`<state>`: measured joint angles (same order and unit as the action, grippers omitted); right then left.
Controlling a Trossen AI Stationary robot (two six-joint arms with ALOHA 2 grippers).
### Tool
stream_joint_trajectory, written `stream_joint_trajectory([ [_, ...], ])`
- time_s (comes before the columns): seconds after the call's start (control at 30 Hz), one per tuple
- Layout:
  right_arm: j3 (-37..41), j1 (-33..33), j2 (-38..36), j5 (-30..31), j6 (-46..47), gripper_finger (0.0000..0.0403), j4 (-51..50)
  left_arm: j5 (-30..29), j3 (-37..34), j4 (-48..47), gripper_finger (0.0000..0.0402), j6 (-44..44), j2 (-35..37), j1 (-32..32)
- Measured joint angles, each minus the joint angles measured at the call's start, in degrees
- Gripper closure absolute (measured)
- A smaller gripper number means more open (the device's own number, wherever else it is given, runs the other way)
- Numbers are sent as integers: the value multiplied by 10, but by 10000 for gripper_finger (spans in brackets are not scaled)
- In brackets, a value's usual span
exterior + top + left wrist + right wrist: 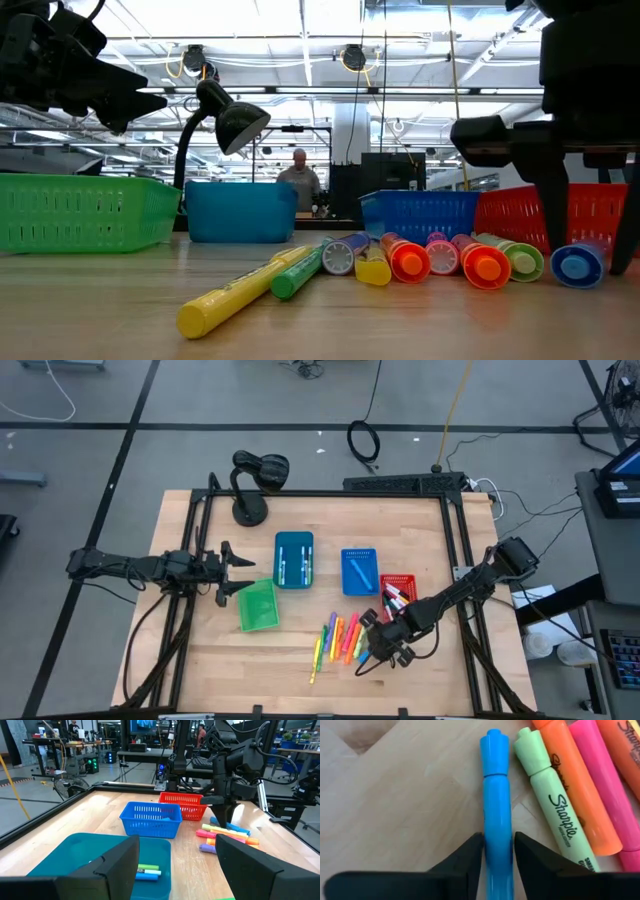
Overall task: Pick & Place Markers
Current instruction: Put the blue highlighter pen into the blue bin
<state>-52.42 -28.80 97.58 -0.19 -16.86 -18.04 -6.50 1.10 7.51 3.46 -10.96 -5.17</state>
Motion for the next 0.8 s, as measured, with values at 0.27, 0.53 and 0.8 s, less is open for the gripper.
stream_joint_trajectory([
  [0.27, 1, -2, 0, 0, 66, 340, 4, 0, 0, 0, 135, 0, 0, 0],
  [0.53, 1, -2, 1, 0, 87, 331, 11, 0, 0, 0, 135, 0, 0, 0],
  [0.8, 1, -2, 1, 1, 112, 343, 12, 0, 0, 0, 135, 0, 0, 0],
])
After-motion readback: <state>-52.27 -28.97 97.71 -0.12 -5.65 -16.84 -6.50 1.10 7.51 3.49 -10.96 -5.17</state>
